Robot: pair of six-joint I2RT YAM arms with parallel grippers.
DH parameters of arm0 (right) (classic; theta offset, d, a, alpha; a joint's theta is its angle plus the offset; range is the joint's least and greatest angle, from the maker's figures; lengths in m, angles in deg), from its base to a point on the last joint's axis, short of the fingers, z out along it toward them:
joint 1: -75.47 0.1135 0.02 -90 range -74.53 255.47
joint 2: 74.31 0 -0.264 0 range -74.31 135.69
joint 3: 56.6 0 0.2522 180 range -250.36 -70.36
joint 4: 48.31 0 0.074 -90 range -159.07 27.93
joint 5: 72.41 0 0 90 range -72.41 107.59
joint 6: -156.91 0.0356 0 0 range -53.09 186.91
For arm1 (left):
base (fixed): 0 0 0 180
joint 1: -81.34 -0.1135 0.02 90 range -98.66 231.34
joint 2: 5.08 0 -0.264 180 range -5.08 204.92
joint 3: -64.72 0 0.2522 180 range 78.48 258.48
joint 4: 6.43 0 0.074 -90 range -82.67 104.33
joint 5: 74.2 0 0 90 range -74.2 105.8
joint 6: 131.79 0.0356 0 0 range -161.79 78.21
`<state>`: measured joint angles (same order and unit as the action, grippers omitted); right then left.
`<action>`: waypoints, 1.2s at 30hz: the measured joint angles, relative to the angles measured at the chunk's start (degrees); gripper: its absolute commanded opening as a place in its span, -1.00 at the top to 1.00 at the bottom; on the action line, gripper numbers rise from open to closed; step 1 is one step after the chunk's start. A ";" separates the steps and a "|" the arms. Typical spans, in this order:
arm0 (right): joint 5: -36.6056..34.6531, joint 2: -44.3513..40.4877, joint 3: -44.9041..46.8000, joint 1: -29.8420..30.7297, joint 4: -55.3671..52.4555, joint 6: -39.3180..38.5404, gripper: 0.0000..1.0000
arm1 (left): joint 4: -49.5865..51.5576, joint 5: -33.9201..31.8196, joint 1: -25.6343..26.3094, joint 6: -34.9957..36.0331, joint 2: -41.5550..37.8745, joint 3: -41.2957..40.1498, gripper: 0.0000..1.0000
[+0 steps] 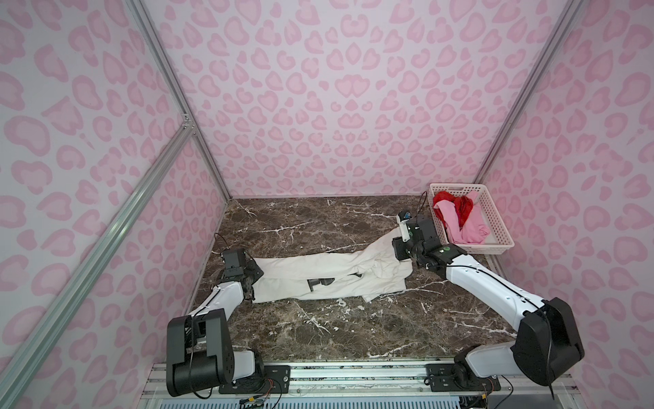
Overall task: Fold and stack t-shirts
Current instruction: Flatten out the T-shirt at the center of the board.
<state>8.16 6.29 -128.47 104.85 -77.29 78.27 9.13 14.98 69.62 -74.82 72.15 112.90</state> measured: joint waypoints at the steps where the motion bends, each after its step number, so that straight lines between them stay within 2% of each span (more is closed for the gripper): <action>1: 0.00 0.02 0.00 0.20 -0.02 0.00 0.01 | 0.42 0.11 0.00 0.00 -0.07 0.52 0.91; 3: -0.02 0.04 0.04 0.57 -0.02 0.04 0.01 | 1.07 0.72 0.00 0.07 -0.09 1.53 0.91; 6: -0.02 0.00 0.68 1.31 -0.09 0.42 0.01 | 1.86 1.31 0.00 0.20 -0.50 2.80 0.76; 13: -0.42 -0.26 0.94 1.77 -0.24 0.46 0.01 | 2.43 1.60 0.00 0.39 -0.59 3.91 0.70; 14: -0.48 -0.31 0.94 1.81 -0.26 0.46 0.01 | 2.51 1.68 0.00 0.39 -0.57 3.91 0.71; 17: -0.57 -0.48 0.90 2.03 -0.26 0.48 0.01 | 2.51 2.10 0.00 0.44 -0.44 3.89 0.91; 25: -0.85 -0.55 0.90 2.14 -0.46 0.50 0.01 | 2.27 3.10 0.00 0.63 -0.46 4.20 0.90; 36: 3.56 0.04 6.75 3.17 -1.73 3.26 0.00 | 2.08 4.50 0.00 0.20 0.96 15.26 0.90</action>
<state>11.72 6.33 -121.71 108.02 -79.02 81.52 11.21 19.48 69.62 -74.63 73.11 128.15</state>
